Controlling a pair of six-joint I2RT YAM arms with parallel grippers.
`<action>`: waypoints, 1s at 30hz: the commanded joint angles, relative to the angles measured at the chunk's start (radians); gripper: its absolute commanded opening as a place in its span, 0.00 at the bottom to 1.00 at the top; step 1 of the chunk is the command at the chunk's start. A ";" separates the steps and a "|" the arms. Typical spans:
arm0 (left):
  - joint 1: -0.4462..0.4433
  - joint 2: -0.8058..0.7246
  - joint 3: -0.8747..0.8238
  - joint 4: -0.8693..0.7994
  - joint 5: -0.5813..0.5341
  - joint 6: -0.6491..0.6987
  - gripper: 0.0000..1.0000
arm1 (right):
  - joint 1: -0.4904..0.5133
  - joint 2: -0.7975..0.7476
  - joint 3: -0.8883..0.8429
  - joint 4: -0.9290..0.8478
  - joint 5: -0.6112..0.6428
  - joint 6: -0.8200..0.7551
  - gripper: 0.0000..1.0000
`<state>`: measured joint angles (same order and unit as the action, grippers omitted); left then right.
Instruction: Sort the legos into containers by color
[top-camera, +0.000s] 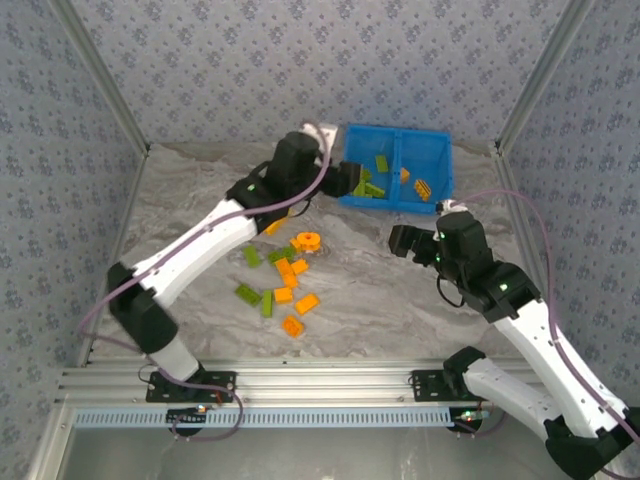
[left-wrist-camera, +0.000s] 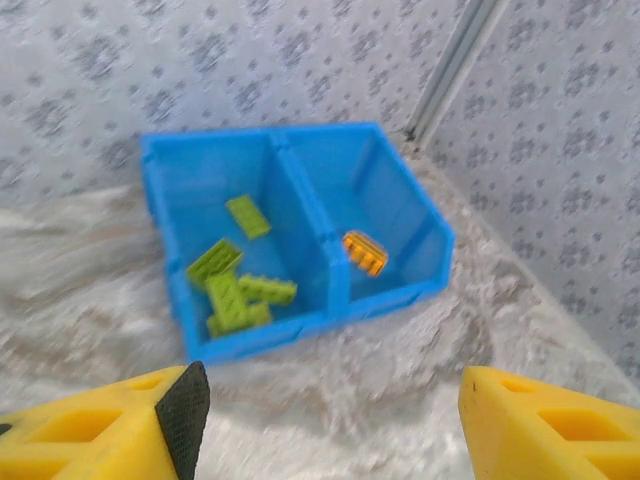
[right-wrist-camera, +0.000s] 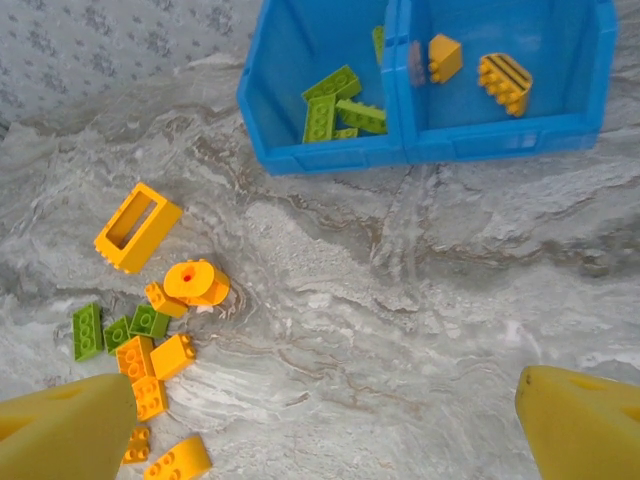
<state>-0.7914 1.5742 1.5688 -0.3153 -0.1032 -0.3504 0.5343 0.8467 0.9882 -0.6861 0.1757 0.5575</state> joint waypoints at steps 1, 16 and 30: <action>0.008 -0.130 -0.204 -0.042 -0.111 -0.004 0.70 | 0.018 0.081 -0.023 0.115 -0.130 -0.092 1.00; 0.012 -0.763 -0.617 -0.511 -0.180 -0.080 0.99 | 0.178 0.968 0.427 0.170 -0.247 -0.695 1.00; 0.017 -0.887 -0.686 -0.509 -0.194 -0.033 0.99 | 0.161 1.382 0.775 -0.006 -0.325 -0.848 0.87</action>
<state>-0.7788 0.6937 0.8970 -0.8371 -0.2703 -0.3927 0.7048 2.1929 1.7313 -0.6167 -0.1059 -0.2501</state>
